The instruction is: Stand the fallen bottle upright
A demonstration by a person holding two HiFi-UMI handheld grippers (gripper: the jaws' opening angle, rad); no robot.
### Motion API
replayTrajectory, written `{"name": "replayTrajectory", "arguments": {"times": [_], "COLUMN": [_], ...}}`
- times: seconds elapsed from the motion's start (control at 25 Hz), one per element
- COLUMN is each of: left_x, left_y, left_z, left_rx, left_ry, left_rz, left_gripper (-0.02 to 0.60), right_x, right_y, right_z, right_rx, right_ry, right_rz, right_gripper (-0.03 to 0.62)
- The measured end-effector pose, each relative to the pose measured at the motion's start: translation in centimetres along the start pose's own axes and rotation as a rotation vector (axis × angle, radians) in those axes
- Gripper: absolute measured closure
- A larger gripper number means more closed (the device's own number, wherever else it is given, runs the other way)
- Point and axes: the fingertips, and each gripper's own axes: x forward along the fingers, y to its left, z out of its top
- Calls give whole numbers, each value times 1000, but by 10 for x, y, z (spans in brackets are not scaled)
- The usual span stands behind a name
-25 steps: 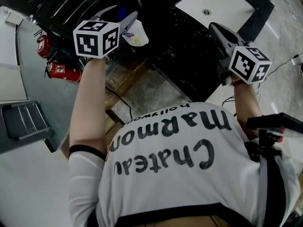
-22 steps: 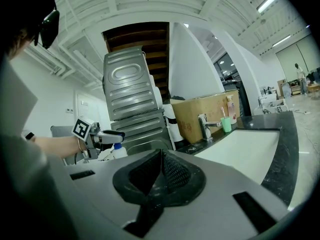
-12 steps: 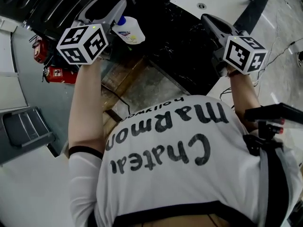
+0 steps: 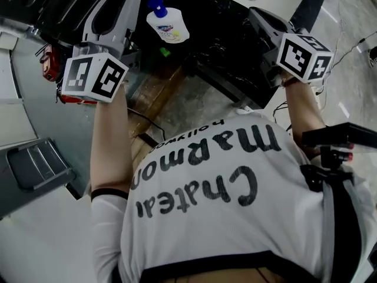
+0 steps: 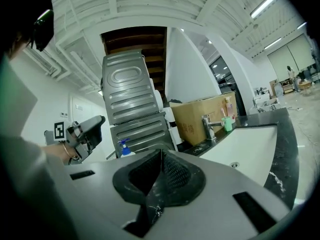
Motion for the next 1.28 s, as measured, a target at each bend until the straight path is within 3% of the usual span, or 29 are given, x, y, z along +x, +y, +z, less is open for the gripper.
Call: {"name": "replayTrajectory", "arguments": {"times": [0.2, 0.28, 0.44, 0.52, 0.56, 0.76, 0.92, 1.28], "left_x": [-82, -131, -243, -282, -291, -274, -267, -280], "left_y": [-6, -10, -12, -16, -21, -65, -106, -214], "left_z": [-13, -45, -140, -170, -175, -144, -129, -114], "left_rx": [-159, -249, -532, -652, -676, -515, -538, -534], "left_ry": [-64, 4, 245, 291, 291, 261, 214, 170], "left_rz": [48, 109, 388, 523, 553, 520, 540, 602], "left_gripper": [511, 541, 566, 566, 566, 565, 565, 565], "right_x": [-18, -27, -41, -47, -51, -76, -114, -200], "right_y": [29, 37, 48, 46, 43, 38, 26, -5], "right_z": [-10, -22, -50, -60, -63, -62, -70, -94], "right_rx": [19, 21, -14, -37, -43, -41, -81, -30], "right_ry": [-38, -13, 82, 115, 122, 117, 148, 169], "right_rz": [-5, -7, -10, -24, -32, -4, 11, 61], "right_gripper": [579, 579, 579, 579, 579, 579, 580, 580]}}
